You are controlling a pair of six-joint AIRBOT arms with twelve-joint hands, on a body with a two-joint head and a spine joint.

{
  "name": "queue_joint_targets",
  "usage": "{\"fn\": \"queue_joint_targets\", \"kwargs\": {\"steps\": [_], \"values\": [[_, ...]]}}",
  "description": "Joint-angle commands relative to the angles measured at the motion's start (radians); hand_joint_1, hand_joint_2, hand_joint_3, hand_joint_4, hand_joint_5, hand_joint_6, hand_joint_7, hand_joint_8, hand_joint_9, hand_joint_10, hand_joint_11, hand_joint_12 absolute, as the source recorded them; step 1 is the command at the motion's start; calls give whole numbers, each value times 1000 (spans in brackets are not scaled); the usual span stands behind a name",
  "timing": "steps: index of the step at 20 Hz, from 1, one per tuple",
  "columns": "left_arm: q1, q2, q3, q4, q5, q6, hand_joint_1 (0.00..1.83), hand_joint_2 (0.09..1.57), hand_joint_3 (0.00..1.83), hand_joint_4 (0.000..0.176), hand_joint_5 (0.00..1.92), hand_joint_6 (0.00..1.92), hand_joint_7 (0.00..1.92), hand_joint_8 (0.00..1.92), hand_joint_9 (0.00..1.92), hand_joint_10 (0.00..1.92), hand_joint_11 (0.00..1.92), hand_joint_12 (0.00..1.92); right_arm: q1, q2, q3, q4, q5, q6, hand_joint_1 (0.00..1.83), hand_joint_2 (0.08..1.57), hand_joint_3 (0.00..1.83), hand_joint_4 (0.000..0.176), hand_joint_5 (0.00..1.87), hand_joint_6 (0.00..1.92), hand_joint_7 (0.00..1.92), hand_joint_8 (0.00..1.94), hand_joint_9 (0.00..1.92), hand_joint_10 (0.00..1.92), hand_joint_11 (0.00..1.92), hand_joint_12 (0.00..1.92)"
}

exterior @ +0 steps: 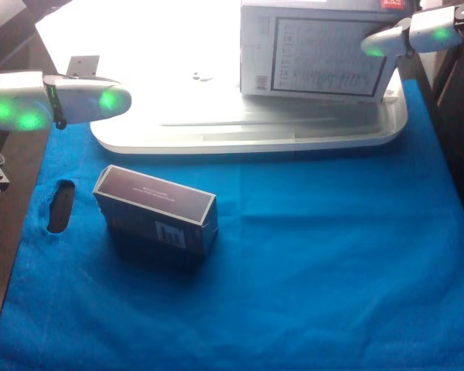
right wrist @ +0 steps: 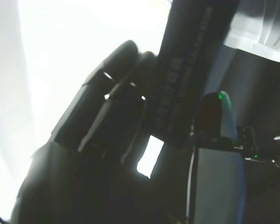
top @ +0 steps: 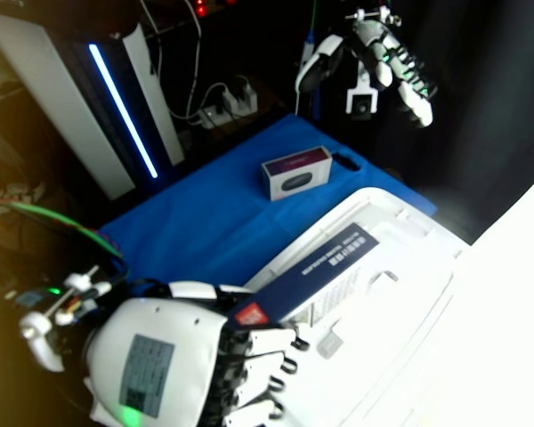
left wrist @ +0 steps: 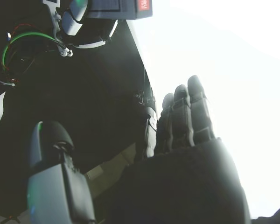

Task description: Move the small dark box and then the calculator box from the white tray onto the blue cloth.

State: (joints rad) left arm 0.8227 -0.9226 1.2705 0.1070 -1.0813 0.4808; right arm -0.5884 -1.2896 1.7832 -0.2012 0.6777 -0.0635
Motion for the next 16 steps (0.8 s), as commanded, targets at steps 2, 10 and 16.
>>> {"fn": "queue_joint_targets", "kwargs": {"steps": [2,10,16], "values": [[-4,4,-1,-50,-112,0,446,1005,4,148,0,0,0,0,30,1,0,174,25,1,1,-36,99,62,1282,1076,3,0,988,774,1160,882,1302,482,1067,1245],[52,26,-4,-127,-100,25,504,955,6,113,0,0,51,2,120,1,0,387,167,62,-120,-213,126,70,1142,1159,0,0,898,1092,1461,134,1401,634,1243,1240],[91,26,-5,-177,-99,61,629,1002,4,111,0,0,17,2,97,3,0,435,167,127,-208,-214,169,70,1122,1192,1,0,830,1197,1420,16,1285,751,1137,1270]]}}
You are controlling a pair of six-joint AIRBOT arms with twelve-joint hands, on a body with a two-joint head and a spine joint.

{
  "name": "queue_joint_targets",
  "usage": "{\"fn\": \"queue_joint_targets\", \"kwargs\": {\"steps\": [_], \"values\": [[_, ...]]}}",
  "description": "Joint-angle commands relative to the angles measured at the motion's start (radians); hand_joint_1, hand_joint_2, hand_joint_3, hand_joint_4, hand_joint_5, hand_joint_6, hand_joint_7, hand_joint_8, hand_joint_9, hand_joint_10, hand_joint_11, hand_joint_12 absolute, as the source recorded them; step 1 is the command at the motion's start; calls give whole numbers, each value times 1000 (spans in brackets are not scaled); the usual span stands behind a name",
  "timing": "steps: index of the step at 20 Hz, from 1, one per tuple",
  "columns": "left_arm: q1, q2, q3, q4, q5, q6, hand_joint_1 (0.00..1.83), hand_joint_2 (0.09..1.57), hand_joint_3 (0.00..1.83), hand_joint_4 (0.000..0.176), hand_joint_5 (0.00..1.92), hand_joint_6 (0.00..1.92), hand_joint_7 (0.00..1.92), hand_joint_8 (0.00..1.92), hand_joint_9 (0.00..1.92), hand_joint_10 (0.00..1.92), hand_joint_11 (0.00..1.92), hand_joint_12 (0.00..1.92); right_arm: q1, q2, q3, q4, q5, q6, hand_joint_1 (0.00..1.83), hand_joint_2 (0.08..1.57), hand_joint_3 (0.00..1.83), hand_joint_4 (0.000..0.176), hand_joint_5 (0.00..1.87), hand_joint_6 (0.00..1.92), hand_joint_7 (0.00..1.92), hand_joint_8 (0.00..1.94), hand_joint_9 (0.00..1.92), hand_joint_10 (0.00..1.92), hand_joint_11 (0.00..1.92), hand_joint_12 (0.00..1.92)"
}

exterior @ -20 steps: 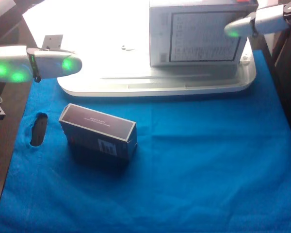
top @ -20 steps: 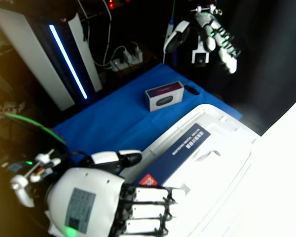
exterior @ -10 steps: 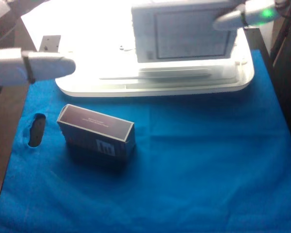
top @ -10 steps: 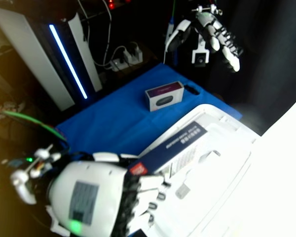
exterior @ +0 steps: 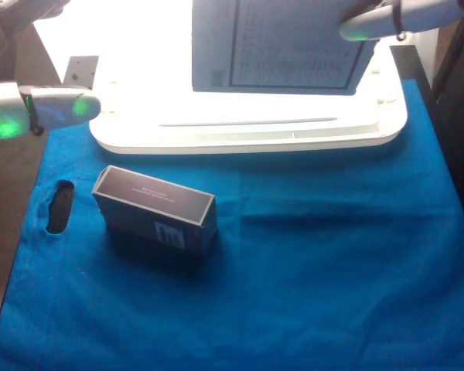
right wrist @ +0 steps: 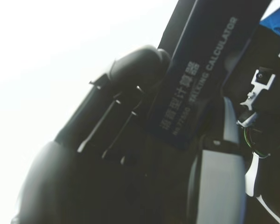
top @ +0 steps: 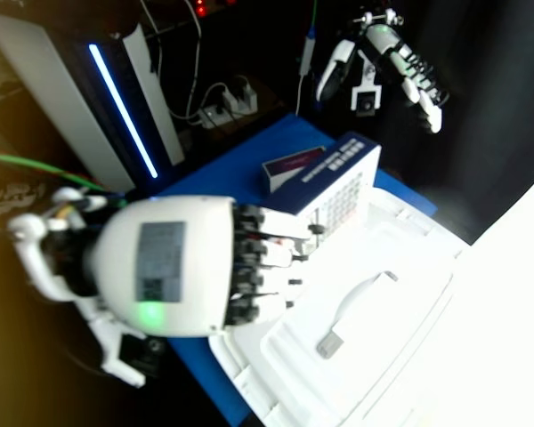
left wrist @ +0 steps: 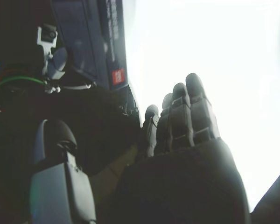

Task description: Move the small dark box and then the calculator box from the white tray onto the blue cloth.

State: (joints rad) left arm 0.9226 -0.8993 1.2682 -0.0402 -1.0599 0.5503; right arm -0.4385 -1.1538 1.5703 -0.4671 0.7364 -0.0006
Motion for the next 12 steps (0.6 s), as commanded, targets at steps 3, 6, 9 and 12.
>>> {"fn": "queue_joint_targets", "kwargs": {"steps": [3,6,9,12], "values": [[32,1,-2,-69,-133,14,631,942,0,136,0,0,23,2,111,1,0,386,15,8,-23,52,122,7,1128,1188,0,0,841,1183,1424,15,1318,756,1226,1168],[66,-6,4,-104,-157,17,660,933,0,152,0,0,45,1,112,2,0,319,-16,23,-56,66,144,5,1119,1204,2,0,806,1235,1341,0,1244,738,1162,1225],[66,-24,22,-106,-141,17,619,900,0,145,0,0,48,1,116,0,0,431,-97,34,-78,116,199,0,1129,1183,0,0,849,1171,1429,35,1280,841,1144,1384],[67,-39,34,-107,-130,17,635,873,0,117,0,0,55,5,125,4,0,370,-142,48,-106,117,201,-7,1127,1191,0,0,833,1192,1399,11,1254,759,1111,1269]]}}
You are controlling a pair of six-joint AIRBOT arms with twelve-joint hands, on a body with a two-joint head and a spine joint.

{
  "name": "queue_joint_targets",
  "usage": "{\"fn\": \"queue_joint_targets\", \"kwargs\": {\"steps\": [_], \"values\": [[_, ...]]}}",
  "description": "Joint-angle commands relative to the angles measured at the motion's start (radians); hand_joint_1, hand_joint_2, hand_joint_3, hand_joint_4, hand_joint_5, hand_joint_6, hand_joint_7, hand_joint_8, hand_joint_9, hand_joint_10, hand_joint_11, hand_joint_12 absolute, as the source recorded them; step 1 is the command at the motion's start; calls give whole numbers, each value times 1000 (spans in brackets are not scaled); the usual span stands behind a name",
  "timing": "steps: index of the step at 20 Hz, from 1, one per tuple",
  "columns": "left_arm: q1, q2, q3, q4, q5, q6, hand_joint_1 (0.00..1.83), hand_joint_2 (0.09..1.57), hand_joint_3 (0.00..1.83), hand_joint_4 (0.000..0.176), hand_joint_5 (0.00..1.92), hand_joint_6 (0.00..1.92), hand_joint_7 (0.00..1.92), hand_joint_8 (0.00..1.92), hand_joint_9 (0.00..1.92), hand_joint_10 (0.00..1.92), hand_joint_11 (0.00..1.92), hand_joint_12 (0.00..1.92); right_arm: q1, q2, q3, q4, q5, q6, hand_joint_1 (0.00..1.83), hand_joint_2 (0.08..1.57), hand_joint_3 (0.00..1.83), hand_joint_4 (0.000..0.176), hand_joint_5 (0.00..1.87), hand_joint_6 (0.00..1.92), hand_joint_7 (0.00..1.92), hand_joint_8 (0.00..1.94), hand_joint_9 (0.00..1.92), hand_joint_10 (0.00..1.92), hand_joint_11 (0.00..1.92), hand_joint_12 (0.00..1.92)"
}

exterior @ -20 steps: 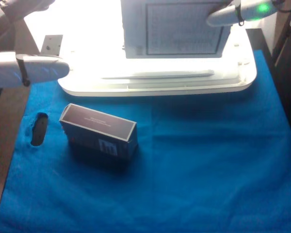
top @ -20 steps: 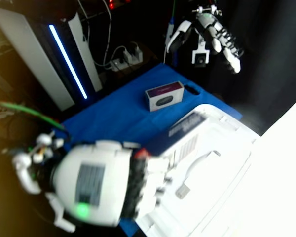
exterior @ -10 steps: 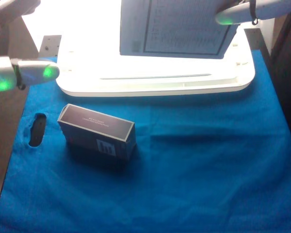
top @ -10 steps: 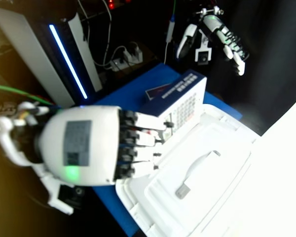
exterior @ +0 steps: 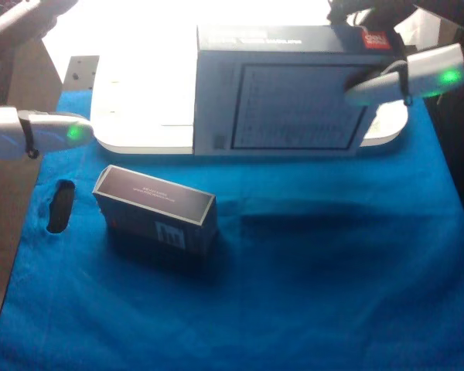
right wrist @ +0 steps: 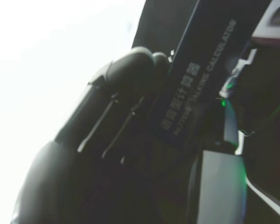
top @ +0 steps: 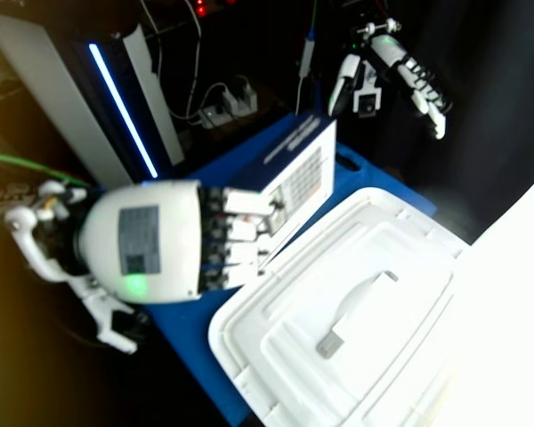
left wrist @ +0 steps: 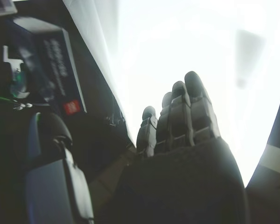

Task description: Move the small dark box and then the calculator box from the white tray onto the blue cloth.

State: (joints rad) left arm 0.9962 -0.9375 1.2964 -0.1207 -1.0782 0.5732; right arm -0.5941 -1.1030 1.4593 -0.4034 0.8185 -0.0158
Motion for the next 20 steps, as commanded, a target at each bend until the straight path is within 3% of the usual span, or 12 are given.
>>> {"fn": "queue_joint_targets", "kwargs": {"steps": [1,2,3,4,5,7,9,14,17,20], "values": [[-7,-6,11,-27,-109,-5,630,872,0,119,0,0,71,2,141,2,0,426,-1,9,-8,54,123,7,1219,1163,0,0,853,1145,1032,863,1284,616,1120,1225],[-7,-7,12,-27,-107,-5,628,880,3,119,0,0,74,1,148,3,0,443,-5,13,-16,54,125,3,1331,1118,0,0,716,449,1004,977,1276,610,1105,1232],[-7,-9,13,-27,-104,-5,620,890,4,112,0,0,71,0,144,1,0,468,-12,19,-26,54,129,-6,1261,1148,0,0,836,979,944,1081,1302,645,1135,1248],[-7,-12,14,-27,-103,-5,621,899,4,113,0,0,66,1,140,0,0,460,-20,28,-40,54,132,-19,1245,1157,0,0,852,1103,928,1112,1315,667,1158,1254],[-7,-15,15,-27,-102,-5,619,897,2,126,0,0,59,1,134,0,0,429,-28,37,-53,54,132,-28,1152,1180,1,0,845,1163,1119,708,1331,661,1181,1225],[-6,-19,17,-27,-99,-5,578,898,1,133,0,0,50,0,134,1,0,409,-43,49,-69,53,135,-30,1140,1167,0,0,884,1115,1345,275,1412,568,1244,1184],[-6,-24,18,-27,-95,-5,572,908,4,134,0,0,46,0,133,0,0,428,-56,57,-82,53,139,-43,1135,1173,0,0,869,1139,1438,126,1480,556,1280,1255],[-5,-30,17,-27,-97,-6,617,892,0,160,0,0,25,0,101,0,0,365,-76,98,-129,46,139,-78,1138,1175,0,0,863,1147,1538,59,1477,734,1284,1373],[-5,-31,14,-27,-97,-6,621,889,0,143,0,0,22,0,106,1,0,393,-76,110,-140,29,139,-79,1131,1168,1,0,879,1127,1550,51,1418,871,1254,1483],[-3,-30,11,-27,-100,-6,625,870,0,150,0,0,34,5,113,5,0,392,-78,115,-149,19,139,-79,1160,1105,0,0,1005,925,1498,21,1345,913,1199,1486]]}}
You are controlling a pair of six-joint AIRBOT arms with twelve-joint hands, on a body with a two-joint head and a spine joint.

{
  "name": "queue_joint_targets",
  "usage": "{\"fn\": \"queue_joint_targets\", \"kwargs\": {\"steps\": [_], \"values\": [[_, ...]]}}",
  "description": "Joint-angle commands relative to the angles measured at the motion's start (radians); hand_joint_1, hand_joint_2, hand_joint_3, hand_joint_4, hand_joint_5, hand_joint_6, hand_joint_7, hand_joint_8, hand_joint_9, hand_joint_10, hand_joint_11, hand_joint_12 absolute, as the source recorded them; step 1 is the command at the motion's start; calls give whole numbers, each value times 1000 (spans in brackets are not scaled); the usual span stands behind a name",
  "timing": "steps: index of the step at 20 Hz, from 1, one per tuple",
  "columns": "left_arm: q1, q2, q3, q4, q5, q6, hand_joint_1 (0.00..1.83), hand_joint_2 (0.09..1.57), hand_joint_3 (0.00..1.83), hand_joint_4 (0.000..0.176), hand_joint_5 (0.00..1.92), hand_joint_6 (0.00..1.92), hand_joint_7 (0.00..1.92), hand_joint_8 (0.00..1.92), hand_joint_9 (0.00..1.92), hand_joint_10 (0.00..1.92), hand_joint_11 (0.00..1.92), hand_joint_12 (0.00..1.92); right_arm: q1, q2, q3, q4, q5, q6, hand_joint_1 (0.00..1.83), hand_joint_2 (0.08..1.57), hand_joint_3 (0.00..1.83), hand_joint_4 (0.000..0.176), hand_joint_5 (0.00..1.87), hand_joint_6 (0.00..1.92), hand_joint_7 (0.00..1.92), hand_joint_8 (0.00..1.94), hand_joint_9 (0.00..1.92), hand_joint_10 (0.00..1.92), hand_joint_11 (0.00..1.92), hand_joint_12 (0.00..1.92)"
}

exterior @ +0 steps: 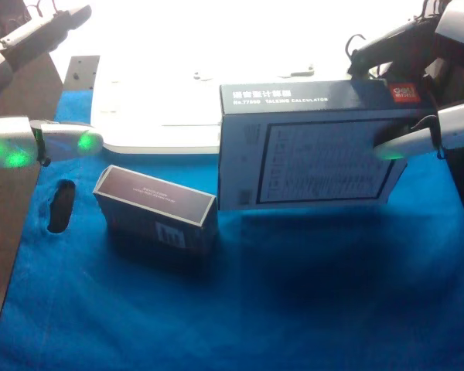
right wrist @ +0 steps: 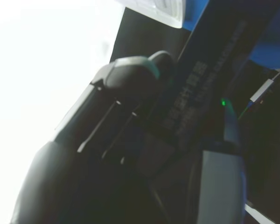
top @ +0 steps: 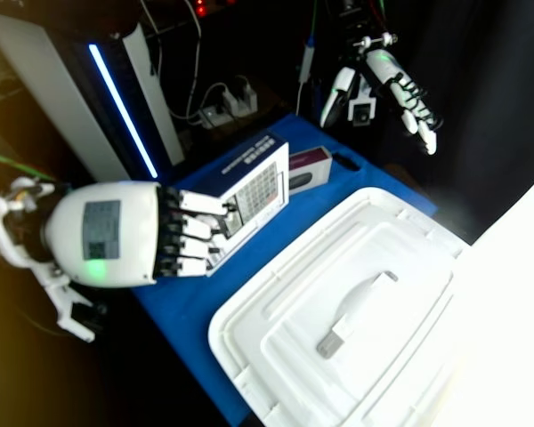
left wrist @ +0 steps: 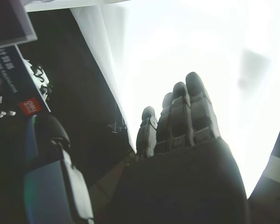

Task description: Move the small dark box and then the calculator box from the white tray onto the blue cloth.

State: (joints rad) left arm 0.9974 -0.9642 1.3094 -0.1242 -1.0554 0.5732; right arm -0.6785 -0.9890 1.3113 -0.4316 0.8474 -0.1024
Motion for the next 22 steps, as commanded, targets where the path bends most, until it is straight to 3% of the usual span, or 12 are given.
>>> {"fn": "queue_joint_targets", "kwargs": {"steps": [1,3,5,6,7,8,10,11,13,16,19,22], "values": [[-3,-3,-3,-24,-123,-6,621,879,1,152,0,0,31,3,111,3,0,382,5,1,-2,45,110,8,1057,1041,0,0,950,380,1509,25,1342,977,1181,1554],[-1,-4,-6,-25,-124,-6,594,902,10,147,0,0,27,0,107,0,0,376,5,0,-4,40,110,8,950,1000,0,0,1022,50,1545,72,1277,1239,1139,1715],[1,-4,-6,-26,-125,-6,604,921,9,136,0,0,35,2,107,0,0,386,5,1,-7,36,110,8,863,992,1,0,1044,6,1215,1073,1186,1645,1095,1908],[3,-4,-7,-26,-127,-6,588,928,7,137,0,0,30,0,103,0,0,368,5,1,-9,34,110,8,817,993,1,0,1028,4,1125,1267,1142,1730,1082,1918],[4,-4,-7,-27,-128,-7,588,930,4,134,0,0,27,0,107,1,0,384,5,2,-10,34,110,8,758,995,0,0,1001,7,961,775,885,1135,672,1741],[4,-4,-8,-28,-129,-7,586,934,4,137,0,0,23,0,99,0,0,386,5,3,-10,33,111,8,734,985,0,0,989,3,1004,439,845,857,511,1683],[5,-4,-8,-28,-129,-7,575,947,5,141,0,0,22,4,97,1,0,368,5,5,-12,33,115,8,649,986,0,0,945,0,1004,153,675,768,274,1686],[7,-4,-8,-28,-129,-7,593,946,2,148,0,0,19,2,88,0,0,348,5,6,-13,33,118,8,546,992,0,0,870,0,861,41,556,505,84,1621],[7,-5,-9,-28,-130,-7,592,953,2,138,0,0,15,2,82,2,0,342,5,11,-19,32,123,8,484,1015,2,0,760,0,719,1,648,204,184,1427],[9,-5,-10,-30,-131,-7,596,951,0,139,0,0,25,0,93,1,0,371,5,18,-30,28,131,8,456,1012,0,0,668,0,775,8,886,103,564,1138],[10,-4,-10,-31,-132,-7,585,939,0,145,0,0,26,1,94,1,0,379,5,22,-36,25,139,7,426,1014,4,0,629,0,899,17,1028,84,641,1227],[10,-5,-10,-31,-132,-7,583,941,0,135,0,0,6,2,85,2,0,337,5,22,-35,28,147,3,406,1035,1,0,571,0,779,3,883,9,471,1332]]}}
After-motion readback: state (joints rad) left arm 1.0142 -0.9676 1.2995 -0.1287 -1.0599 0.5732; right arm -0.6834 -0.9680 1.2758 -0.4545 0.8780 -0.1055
